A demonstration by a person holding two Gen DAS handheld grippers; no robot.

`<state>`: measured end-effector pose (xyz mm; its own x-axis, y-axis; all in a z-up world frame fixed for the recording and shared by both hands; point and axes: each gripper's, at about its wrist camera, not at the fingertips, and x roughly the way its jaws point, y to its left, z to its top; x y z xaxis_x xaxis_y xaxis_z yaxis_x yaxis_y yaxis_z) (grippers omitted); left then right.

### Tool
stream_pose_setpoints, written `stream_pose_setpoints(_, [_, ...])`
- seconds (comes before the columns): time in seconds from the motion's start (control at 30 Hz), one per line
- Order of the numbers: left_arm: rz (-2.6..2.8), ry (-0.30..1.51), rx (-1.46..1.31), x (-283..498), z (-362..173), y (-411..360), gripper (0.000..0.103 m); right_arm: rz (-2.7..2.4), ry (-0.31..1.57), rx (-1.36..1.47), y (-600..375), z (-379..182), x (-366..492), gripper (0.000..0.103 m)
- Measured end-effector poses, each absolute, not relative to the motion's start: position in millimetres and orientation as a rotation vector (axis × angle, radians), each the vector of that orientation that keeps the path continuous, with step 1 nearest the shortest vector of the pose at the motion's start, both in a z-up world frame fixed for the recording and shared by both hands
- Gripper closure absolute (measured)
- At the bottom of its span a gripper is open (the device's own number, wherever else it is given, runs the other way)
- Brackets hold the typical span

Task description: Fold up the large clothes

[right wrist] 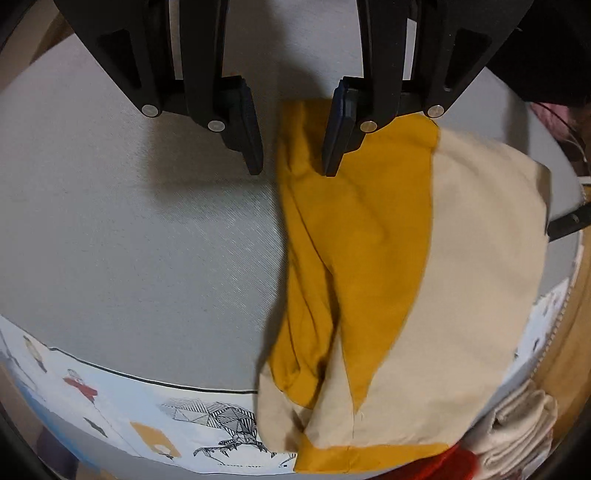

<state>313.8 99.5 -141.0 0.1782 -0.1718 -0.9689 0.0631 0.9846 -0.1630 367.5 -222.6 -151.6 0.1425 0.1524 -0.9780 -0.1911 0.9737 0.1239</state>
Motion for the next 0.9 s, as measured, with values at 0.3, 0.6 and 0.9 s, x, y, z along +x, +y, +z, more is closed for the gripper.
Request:
stream_pose_setpoints(0.3, [-0.027, 1.029, 0.019, 237.7, -41.6, 79.7, 0.023, 0.132, 1.098, -0.103, -225.6, -72.9, 310.8, 0.068])
stream_pose_setpoints(0.6, [-0.009, 0.818, -0.092, 137.2, -5.3, 44.5, 0.001, 0.152, 0.694, -0.116, -193.5, 14.7, 182.6, 0.013])
stream_pose_setpoints(0.9, [0.06, 0.845, -0.131, 98.4, -20.3, 13.3, 0.001, 0.156, 0.737, -0.081, -183.9, 9.7, 119.8, 0.013])
